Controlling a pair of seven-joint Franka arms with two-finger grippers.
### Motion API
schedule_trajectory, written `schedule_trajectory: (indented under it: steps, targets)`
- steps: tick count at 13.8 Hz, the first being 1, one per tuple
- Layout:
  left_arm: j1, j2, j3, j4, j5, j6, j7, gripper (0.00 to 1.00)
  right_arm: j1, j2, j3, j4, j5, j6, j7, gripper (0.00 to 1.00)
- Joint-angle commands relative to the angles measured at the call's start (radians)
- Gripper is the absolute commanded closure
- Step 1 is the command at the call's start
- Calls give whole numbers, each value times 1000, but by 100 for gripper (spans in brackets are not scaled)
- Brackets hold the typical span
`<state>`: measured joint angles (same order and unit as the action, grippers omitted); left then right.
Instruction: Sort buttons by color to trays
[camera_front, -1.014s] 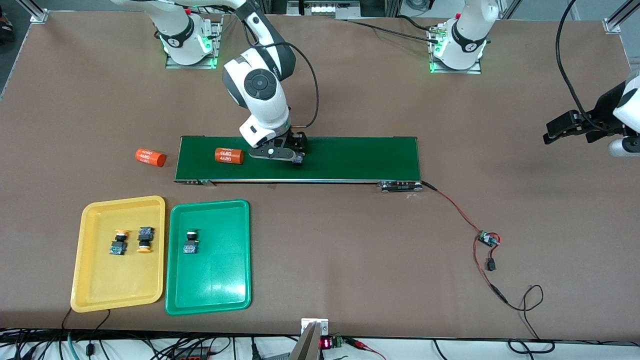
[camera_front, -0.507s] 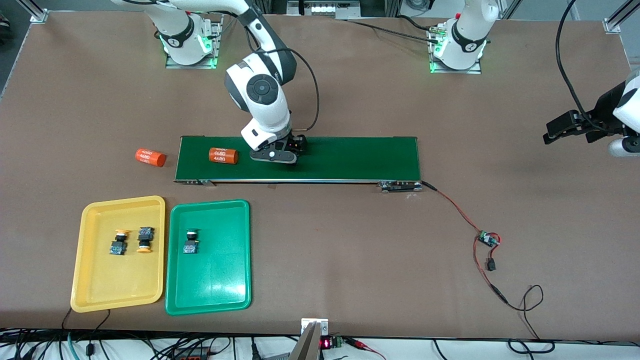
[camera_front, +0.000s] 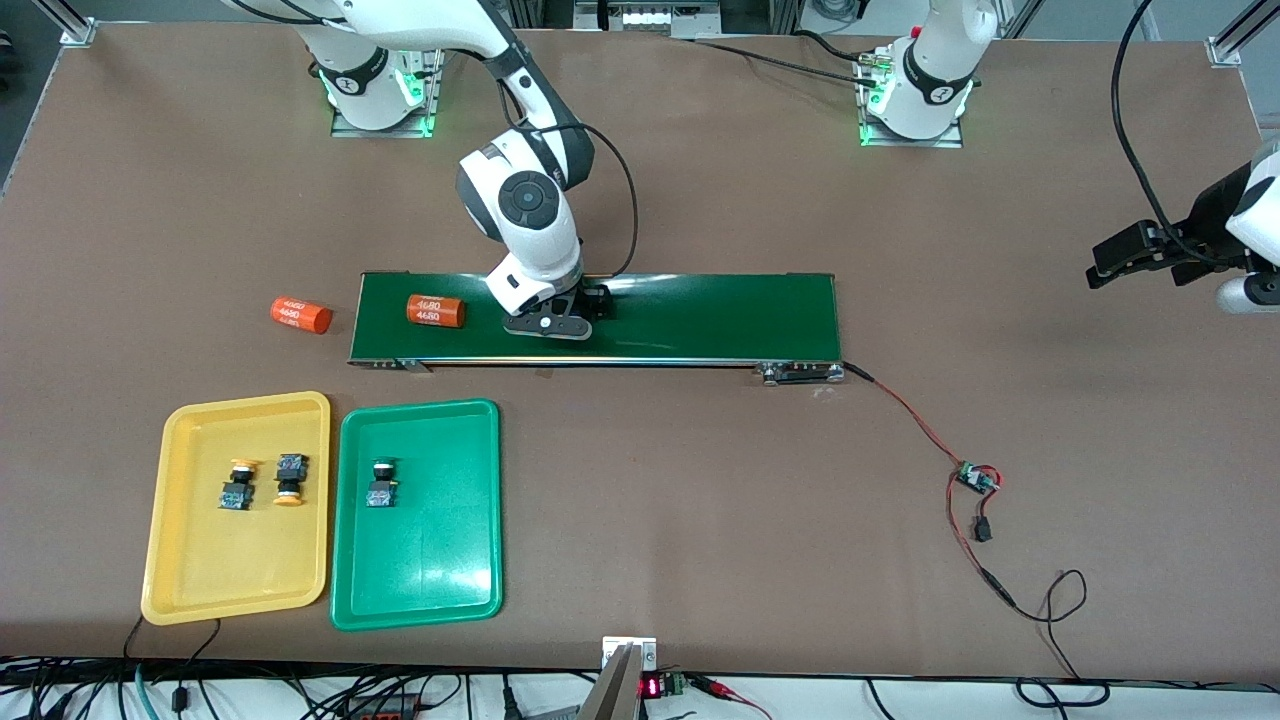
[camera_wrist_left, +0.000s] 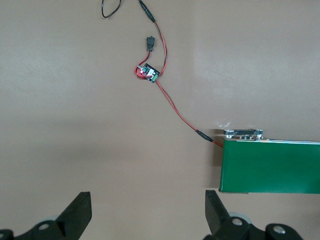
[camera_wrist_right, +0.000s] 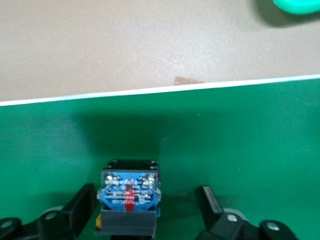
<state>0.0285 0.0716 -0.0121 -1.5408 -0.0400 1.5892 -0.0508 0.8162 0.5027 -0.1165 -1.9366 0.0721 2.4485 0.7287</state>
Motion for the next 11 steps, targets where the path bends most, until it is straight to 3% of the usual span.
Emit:
schedule_trajectory:
  steps: [1,5,8,11]
  targets:
    - [4,-12,-3,-5,14,3,11,0,-21,-13,-8,11,-8,-8,-40,83]
    - [4,-12,-3,-5,14,1,11,0,-80,-67,-8,40,-9,-101,-80,88]
    - [4,-12,-3,-5,14,3,11,0,-139,-78,-9,141,-9,-236,-162,88]
    - [4,-12,-5,-5,14,1,9,0,-238,-64,-17,205,-11,-258,-325,88]
